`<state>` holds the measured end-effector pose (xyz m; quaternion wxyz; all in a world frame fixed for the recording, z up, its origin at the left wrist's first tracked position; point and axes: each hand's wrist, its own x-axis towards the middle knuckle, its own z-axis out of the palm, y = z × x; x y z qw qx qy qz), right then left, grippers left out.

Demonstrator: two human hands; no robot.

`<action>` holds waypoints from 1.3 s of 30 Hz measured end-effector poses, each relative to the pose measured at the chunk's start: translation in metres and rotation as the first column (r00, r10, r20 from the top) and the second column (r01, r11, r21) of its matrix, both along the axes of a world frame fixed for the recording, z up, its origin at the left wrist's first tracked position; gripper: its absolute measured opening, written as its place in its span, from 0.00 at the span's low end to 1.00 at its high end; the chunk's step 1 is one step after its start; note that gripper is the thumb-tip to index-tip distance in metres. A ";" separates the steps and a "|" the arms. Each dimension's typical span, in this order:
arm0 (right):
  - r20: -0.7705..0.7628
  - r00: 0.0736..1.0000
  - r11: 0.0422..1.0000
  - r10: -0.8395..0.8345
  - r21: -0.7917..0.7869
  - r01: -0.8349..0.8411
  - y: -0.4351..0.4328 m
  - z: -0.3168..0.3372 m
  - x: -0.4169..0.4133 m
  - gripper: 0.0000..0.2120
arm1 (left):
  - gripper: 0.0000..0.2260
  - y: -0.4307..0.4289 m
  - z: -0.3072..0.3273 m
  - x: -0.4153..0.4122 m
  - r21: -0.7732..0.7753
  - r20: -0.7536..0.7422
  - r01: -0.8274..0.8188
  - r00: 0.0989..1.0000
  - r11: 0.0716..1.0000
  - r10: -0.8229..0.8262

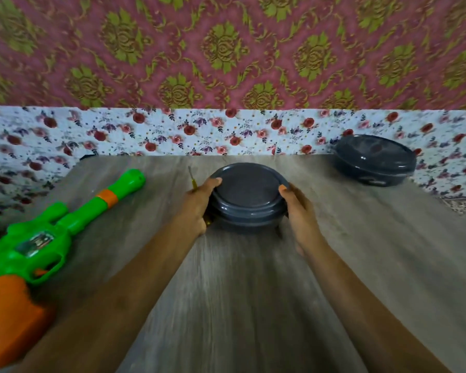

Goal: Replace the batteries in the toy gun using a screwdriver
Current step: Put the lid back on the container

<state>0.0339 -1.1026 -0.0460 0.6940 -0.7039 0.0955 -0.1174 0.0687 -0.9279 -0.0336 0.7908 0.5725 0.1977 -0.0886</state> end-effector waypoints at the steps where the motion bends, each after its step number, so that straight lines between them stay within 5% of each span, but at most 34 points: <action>1: -0.019 1.000 1.000 0.001 0.013 -0.001 0.000 0.007 0.003 0.20 | 0.14 0.001 0.006 0.004 -0.004 -0.016 0.003 1.000 1.000 -0.004; 18: -0.161 0.986 0.988 0.053 0.154 -0.027 -0.005 0.157 -0.071 0.20 | 0.14 0.001 0.150 -0.061 0.060 -0.109 -0.058 0.992 0.997 0.064; 29: -0.390 0.917 0.977 -0.090 0.143 0.157 -0.091 0.129 -0.039 0.20 | 0.19 -0.062 0.134 -0.039 0.066 -0.163 -0.076 0.983 0.995 0.086; 39: -0.585 0.807 0.856 -0.078 0.375 0.355 -0.209 0.094 0.051 0.23 | 0.10 -0.140 0.122 0.018 0.105 -0.137 -0.154 0.976 0.982 0.168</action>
